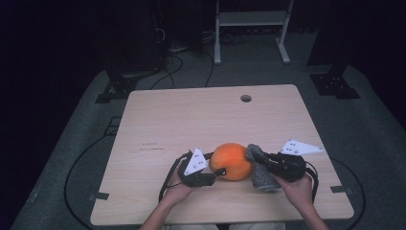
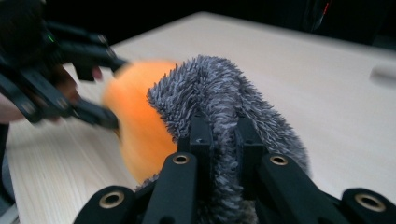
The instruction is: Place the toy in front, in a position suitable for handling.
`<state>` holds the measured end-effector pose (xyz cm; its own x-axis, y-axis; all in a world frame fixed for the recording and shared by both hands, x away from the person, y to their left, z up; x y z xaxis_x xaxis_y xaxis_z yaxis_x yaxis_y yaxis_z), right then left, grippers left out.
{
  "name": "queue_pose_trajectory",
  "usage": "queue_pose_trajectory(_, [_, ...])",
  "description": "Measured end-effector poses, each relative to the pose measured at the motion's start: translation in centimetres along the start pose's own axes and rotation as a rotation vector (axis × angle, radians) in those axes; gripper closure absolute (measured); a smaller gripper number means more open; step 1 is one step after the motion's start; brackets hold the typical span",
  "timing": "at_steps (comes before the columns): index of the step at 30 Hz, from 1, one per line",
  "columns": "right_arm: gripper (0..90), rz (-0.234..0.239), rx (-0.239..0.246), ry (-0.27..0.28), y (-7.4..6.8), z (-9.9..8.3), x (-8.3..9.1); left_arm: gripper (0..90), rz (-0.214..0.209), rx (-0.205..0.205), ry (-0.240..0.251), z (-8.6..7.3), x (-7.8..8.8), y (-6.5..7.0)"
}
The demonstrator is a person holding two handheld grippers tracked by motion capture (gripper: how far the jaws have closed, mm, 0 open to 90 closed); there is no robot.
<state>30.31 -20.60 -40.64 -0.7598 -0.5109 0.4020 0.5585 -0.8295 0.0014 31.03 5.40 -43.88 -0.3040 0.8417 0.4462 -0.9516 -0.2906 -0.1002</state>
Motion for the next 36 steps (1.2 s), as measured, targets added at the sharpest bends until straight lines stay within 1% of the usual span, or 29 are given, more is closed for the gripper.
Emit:
queue_pose_trajectory(1, [80.5, 0.0, 0.011, 0.02, -0.5, 0.4, 0.3, 40.8, 0.01, -0.031, -0.016, 0.2, -0.1, 0.3])
queue_pose_trajectory(2, [80.5, 0.0, 0.011, 0.02, -0.5, 0.4, 0.3, 41.0, 0.01, -0.031, -0.016, 0.2, -0.1, 0.3])
queue_pose_trajectory(3, [80.5, 0.013, 0.03, 0.049, -1.1, 0.9, 0.6, 41.0, 0.019, -0.059, -0.024, 0.4, -0.1, 0.7])
queue_pose_trajectory(4, [80.5, 0.06, 0.07, 0.054, -2.7, 1.5, 0.6, 41.9, 0.032, -0.087, -0.034, 0.6, -0.2, 0.9])
queue_pose_trajectory(5, [80.5, 0.062, 0.09, 0.045, -3.0, 1.4, 0.4, 42.1, 0.037, -0.13, -0.022, 0.8, -0.2, 1.5])
queue_pose_trajectory(6, [80.5, 0.062, 0.09, 0.045, -3.0, 1.4, 0.4, 42.7, 0.037, -0.13, -0.022, 0.8, -0.2, 1.5])
queue_pose_trajectory(7, [80.4, 0.058, 0.113, 0.004, -3.1, 0.8, -0.3, 43.2, 0.044, -0.149, -0.026, 0.9, 0.0, 1.7])
queue_pose_trajectory(8, [80.4, 0.058, 0.113, 0.004, -3.1, 0.8, -0.3, 43.2, 0.044, -0.149, -0.026, 0.9, 0.0, 1.7])
queue_pose_trajectory(9, [80.4, 0.041, 0.079, -0.022, -1.9, 0.0, -0.6, 43.3, 0.041, -0.125, -0.019, 0.7, 0.0, 1.5])
queue_pose_trajectory(11, [80.4, 0.025, 0.037, -0.068, -0.6, -0.7, -0.9, 43.2, 0.037, -0.114, -0.014, 0.6, 0.0, 1.3])
queue_pose_trajectory(14, [80.4, 0.02, 0.027, -0.055, -0.4, -0.7, -0.4, 43.0, 0.033, -0.131, -0.016, 0.7, 0.0, 1.5])
queue_pose_trajectory(15, [80.4, 0.071, 0.047, 0.009, -1.2, 0.3, 0.3, 43.0, 0.031, -0.156, -0.017, 0.8, -0.2, 1.8])
queue_pose_trajectory(16, [80.4, 0.094, 0.058, 0.025, -1.7, 0.7, 0.5, 42.9, 0.031, -0.163, -0.014, 0.9, -0.3, 2.0])
queue_pose_trajectory(17, [80.4, 0.094, 0.058, 0.025, -1.7, 0.7, 0.5, 42.8, 0.031, -0.163, -0.014, 0.9, -0.3, 2.0])
queue_pose_trajectory(18, [80.4, 0.099, 0.108, 0.034, -2.7, 1.2, 0.5, 42.2, 0.033, -0.178, -0.022, 0.9, -0.3, 2.2])
queue_pose_trajectory(20, [80.4, 0.098, 0.127, -0.001, -2.9, 1.0, -0.1, 35.6, 0.028, -0.163, -0.016, 0.9, -0.3, 2.1])
queue_pose_trajectory(21, [80.4, 0.1, 0.121, -0.009, -2.8, 0.6, -0.4, 28.2, 0.026, -0.08, 0.009, 0.8, -0.4, 1.6])
queue_pose_trajectory(22, [80.4, 0.099, 0.114, -0.025, -2.7, 0.3, -0.6, 23.0, 0.026, -0.08, 0.009, 0.8, -0.4, 1.6])
queue_pose_trajectory(24, [80.4, 0.085, 0.118, -0.039, -2.5, 0.0, -0.7, 21.9, -0.01, 0.046, 0.026, 0.7, -0.6, 0.8])
queue_pose_trajectory(25, [80.4, 0.077, 0.113, -0.042, -2.5, 0.2, -0.6, 28.5, -0.028, 0.064, 0.044, 0.7, -0.7, 0.7])
queue_pose_trajectory(27, [80.4, 0.059, 0.145, -0.025, -3.0, 0.7, -0.1, 35.0, -0.009, 0.003, 0.046, 0.9, -0.9, 1.2])
queue_pose_trajectory(28, [80.4, 0.059, 0.145, -0.025, -3.0, 0.7, -0.1, 37.7, -0.009, 0.003, 0.046, 0.9, -0.9, 1.2])
queue_pose_trajectory(29, [80.4, 0.095, 0.175, -0.006, -4.2, 1.4, 0.3, 38.6, -0.003, -0.107, 0.013, 1.1, -1.1, 2.2])
queue_pose_trajectory(30, [80.4, 0.103, 0.198, -0.006, -4.9, 1.6, 0.3, 38.8, 0.005, -0.152, -0.009, 1.1, -1.2, 2.6])
queue_pose_trajectory(31, [80.4, 0.09, 0.225, -0.015, -5.6, 1.7, 0.2, 39.0, 0.019, -0.186, -0.031, 1.1, -1.3, 2.9])
queue_pose_trajectory(32, [80.5, 0.069, 0.253, -0.023, -5.9, 1.7, 0.1, 39.3, 0.027, -0.197, -0.042, 1.0, -1.4, 2.9])
queue_pose_trajectory(33, [80.4, 0.06, 0.254, -0.026, -5.8, 1.7, 0.0, 40.1, 0.025, -0.19, -0.044, 0.8, -1.3, 2.7])
queue_pose_trajectory(35, [80.5, 0.062, 0.2, -0.035, -4.7, 1.6, -0.3, 40.9, 0.021, -0.163, -0.043, 0.4, -1.1, 2.3])
queue_pose_trajectory(36, [80.5, 0.062, 0.2, -0.035, -4.7, 1.6, -0.3, 41.0, 0.021, -0.163, -0.043, 0.4, -1.1, 2.3])
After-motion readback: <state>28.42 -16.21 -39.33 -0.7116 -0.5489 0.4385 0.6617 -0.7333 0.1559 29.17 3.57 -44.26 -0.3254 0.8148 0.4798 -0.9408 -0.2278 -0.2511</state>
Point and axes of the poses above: each handheld gripper's, and its own axes: x roughly backward along the jaws, z roughly out of its top, y roughly to its right, the point moved 3 cm from there along -x, roughly forward along the jaws, and after that the axes turned 14 degrees about -z, right-handed, at the moved point
